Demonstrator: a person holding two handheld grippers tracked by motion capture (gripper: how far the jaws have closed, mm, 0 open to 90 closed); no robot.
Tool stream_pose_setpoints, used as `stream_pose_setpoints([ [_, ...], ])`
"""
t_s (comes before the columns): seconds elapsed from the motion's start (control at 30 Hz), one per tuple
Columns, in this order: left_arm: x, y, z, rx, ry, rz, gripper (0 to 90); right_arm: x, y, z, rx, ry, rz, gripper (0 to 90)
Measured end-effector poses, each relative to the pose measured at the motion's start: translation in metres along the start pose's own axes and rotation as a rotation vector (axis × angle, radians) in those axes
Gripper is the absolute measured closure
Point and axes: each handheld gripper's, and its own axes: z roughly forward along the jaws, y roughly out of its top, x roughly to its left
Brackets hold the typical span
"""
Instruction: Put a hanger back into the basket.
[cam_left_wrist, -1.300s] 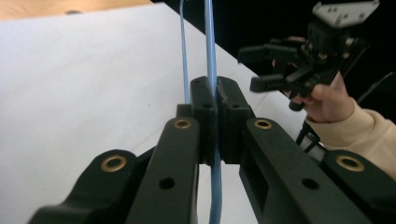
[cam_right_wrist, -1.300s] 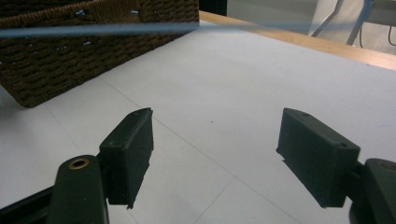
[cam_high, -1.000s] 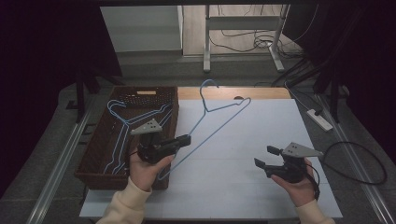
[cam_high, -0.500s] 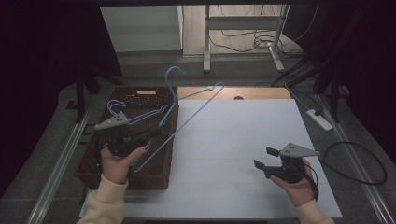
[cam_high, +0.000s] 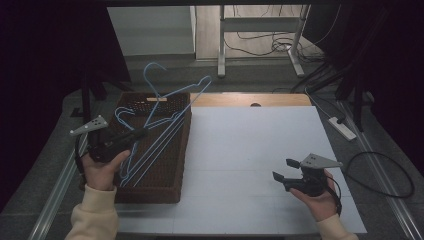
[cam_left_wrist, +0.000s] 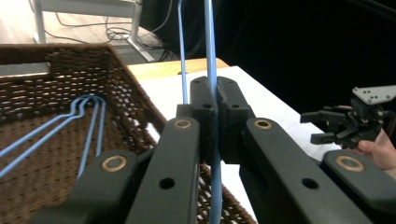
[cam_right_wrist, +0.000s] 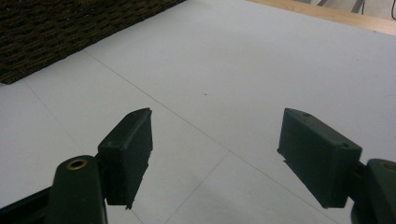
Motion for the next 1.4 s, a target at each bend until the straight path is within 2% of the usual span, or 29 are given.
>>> stream_pose_setpoints([
  [0.37,0.031,-0.011,-0.023,0.017,0.078,-0.033,86.8,-0.002,-0.001,0.002,0.013,0.003,-0.006,26.5],
  [0.47,0.036,-0.017,-0.03,0.036,0.094,-0.032,86.8,-0.002,0.0,0.003,0.009,0.003,-0.009,26.5],
  [0.7,0.047,-0.026,-0.043,0.054,0.116,-0.061,86.9,0.0,0.002,0.007,0.016,0.003,-0.022,26.6],
  [0.8,0.048,-0.027,-0.043,0.065,0.12,-0.065,86.8,0.001,0.003,0.008,0.016,0.003,-0.026,26.5],
  [0.97,0.053,-0.031,-0.033,0.099,0.143,-0.106,86.8,0.002,0.004,0.008,0.015,0.006,-0.031,26.6],
  [1.1,0.056,-0.031,-0.029,0.108,0.149,-0.119,86.8,0.002,0.004,0.008,0.013,0.004,-0.031,26.6],
  [1.4,0.058,-0.03,-0.015,0.158,0.128,-0.115,86.8,0.003,0.004,0.007,0.016,-0.001,-0.033,26.6],
])
